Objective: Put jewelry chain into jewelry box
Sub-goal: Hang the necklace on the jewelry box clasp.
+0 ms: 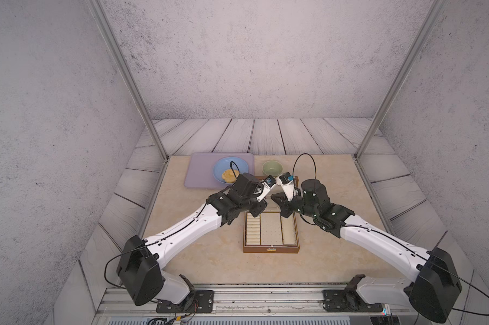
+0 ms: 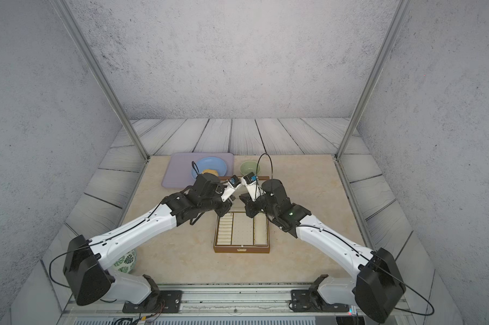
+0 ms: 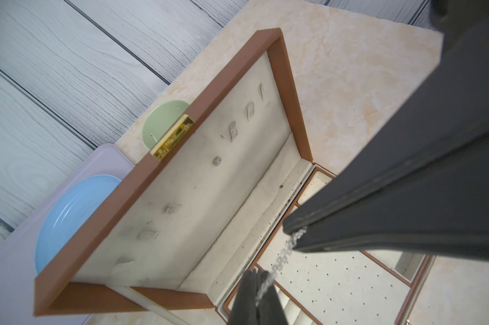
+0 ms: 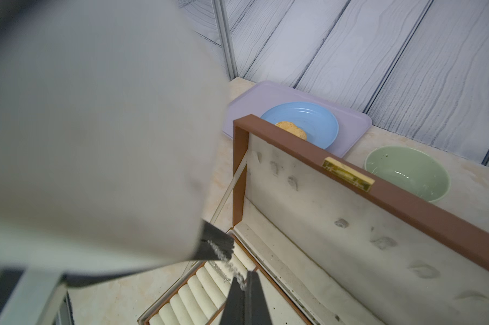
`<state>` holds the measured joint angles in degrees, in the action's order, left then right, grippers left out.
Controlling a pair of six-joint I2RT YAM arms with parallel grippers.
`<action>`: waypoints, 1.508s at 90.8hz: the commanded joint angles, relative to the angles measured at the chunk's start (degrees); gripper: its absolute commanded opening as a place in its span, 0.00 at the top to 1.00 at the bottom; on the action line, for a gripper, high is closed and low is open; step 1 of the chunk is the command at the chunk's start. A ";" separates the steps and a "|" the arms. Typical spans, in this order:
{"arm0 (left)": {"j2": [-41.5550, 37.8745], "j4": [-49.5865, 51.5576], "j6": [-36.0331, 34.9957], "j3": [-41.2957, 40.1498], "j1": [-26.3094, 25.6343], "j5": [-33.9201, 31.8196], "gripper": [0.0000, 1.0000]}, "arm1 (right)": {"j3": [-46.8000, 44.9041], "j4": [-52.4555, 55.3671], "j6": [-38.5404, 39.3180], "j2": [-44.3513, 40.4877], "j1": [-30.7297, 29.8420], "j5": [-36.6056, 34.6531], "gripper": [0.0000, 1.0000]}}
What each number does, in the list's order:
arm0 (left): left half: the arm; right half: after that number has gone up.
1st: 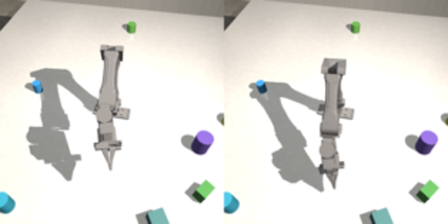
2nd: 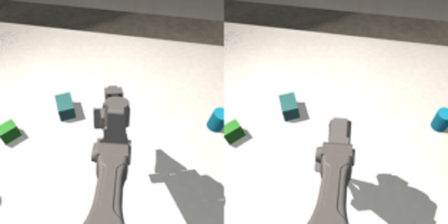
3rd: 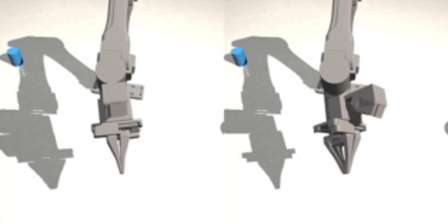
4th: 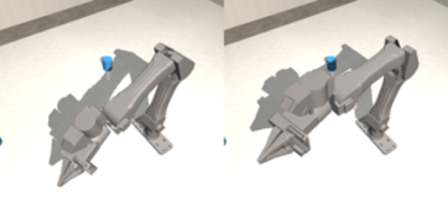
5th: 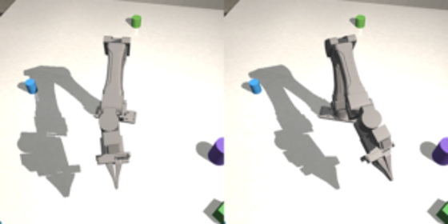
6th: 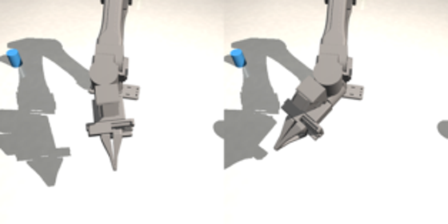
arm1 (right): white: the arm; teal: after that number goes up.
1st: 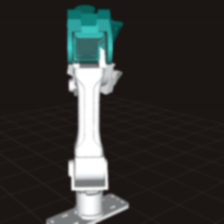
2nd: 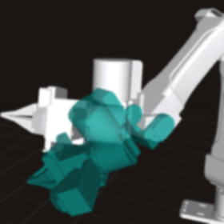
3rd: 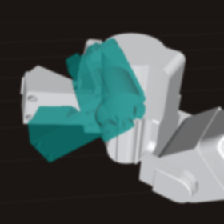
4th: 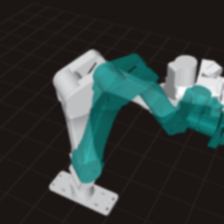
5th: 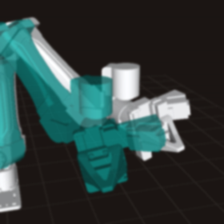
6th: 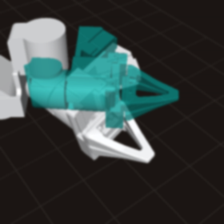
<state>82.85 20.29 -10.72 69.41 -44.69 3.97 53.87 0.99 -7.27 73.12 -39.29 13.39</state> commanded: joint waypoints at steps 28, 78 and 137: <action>10.54 -4.86 -0.73 9.01 2.72 4.48 1.00 | 0.84 -4.33 -1.46 6.40 5.52 3.47 1.00; 18.81 -3.49 0.04 16.00 5.06 6.36 1.00 | 4.32 -6.72 -2.74 14.81 9.04 4.59 1.00; 23.49 -0.29 1.45 20.12 5.39 6.02 1.00 | 4.21 -7.70 -4.33 18.14 9.91 5.72 1.00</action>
<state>105.21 20.97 -9.45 87.11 -39.24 9.28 57.49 -7.62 -12.53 89.80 -28.69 16.99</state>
